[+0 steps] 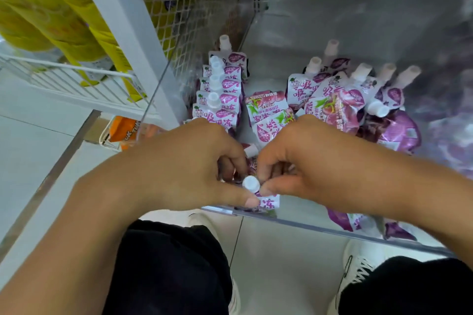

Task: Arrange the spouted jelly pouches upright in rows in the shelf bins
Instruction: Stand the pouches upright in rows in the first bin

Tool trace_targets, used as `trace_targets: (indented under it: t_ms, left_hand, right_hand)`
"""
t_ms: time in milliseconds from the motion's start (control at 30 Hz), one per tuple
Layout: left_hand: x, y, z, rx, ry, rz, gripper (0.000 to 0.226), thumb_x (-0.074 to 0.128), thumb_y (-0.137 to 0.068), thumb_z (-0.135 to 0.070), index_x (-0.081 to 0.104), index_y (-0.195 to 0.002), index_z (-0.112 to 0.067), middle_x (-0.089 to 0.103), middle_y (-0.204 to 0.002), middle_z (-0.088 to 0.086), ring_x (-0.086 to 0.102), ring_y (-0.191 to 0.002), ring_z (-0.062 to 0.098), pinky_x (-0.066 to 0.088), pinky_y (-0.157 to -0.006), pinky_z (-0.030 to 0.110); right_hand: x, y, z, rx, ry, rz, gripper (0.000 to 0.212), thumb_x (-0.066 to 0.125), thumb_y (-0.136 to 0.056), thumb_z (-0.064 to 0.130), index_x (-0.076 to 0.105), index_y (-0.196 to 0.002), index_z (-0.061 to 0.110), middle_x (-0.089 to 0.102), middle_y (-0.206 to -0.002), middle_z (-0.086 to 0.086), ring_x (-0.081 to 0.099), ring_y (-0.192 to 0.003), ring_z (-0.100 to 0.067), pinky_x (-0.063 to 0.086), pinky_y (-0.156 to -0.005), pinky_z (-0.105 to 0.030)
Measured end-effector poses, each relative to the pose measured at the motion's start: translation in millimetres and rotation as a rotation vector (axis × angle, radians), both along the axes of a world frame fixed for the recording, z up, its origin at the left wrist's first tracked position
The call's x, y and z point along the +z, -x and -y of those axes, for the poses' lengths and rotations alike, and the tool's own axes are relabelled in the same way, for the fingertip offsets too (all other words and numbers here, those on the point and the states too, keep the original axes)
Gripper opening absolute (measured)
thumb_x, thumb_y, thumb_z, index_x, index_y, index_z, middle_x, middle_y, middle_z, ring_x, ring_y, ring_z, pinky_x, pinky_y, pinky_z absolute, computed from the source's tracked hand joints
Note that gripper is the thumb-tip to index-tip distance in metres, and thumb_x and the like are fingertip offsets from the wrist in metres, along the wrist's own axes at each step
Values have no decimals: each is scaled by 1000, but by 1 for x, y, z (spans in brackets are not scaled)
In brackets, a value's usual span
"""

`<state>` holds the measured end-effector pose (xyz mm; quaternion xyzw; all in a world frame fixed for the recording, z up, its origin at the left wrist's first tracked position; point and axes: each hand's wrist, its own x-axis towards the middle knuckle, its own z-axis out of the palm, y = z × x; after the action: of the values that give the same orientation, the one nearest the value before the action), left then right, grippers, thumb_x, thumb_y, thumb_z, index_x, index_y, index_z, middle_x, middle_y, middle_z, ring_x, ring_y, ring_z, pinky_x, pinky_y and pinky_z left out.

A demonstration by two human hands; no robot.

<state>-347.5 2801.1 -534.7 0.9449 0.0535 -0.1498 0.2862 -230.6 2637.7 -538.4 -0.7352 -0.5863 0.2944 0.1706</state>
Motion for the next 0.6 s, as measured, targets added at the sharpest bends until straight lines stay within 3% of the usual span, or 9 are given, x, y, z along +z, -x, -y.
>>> trace_targets:
  t_ms: [67,133,200,300,433,500,600]
  left_hand:
    - [3,0,6,-38,4,-14,27,84,-65,-51,78,-80,-30,62,-59,-19,56,-54,-4,39,-51,8]
    - [3,-1,7,-92,-3,-12,24,82,-69,-49,77,-78,-27,63,-63,-14,55,-57,-5,35,-51,5]
    - [6,-3,7,-108,-5,-17,23,80,-72,-47,77,-77,-25,62,-61,-16,54,-59,-7,33,-52,4]
    - [9,0,10,-66,-9,-80,25,78,-72,-52,76,-82,-29,57,-54,-32,52,-58,-18,33,-50,2]
    - [6,-1,6,-101,-19,-82,45,68,-68,-70,70,-104,-44,68,-85,-24,57,-73,-11,34,-56,10]
    - [5,-1,5,-161,-35,-85,40,62,-72,-71,72,-101,-45,67,-84,-22,58,-74,-5,33,-56,11]
    - [6,-2,3,-182,20,-104,27,68,-78,-56,77,-95,-37,66,-75,-16,58,-67,-3,35,-54,9]
  right_hand:
    - [9,-7,4,-30,46,-31,20,83,-73,33,76,-90,28,70,-77,15,64,-73,5,53,-68,-20]
    - [21,-23,1,-23,-4,175,36,83,-70,39,71,-104,35,69,-96,18,60,-86,8,52,-79,-18]
    - [33,-31,-10,73,47,453,51,81,-73,40,59,-120,41,63,-117,15,56,-103,-3,50,-91,-31]
    - [30,-26,-39,247,301,574,63,77,-77,40,49,-133,35,58,-123,8,54,-112,-19,49,-89,-35]
    - [7,-18,-59,391,264,708,39,72,-75,44,60,-107,26,61,-97,4,56,-98,-25,53,-76,-41]
    - [5,-25,-60,379,230,751,16,67,-77,30,57,-85,21,60,-88,0,59,-90,-28,55,-71,-42]
    - [17,-50,-46,342,174,789,16,67,-69,26,53,-70,20,58,-78,-2,62,-74,-30,55,-61,-43]
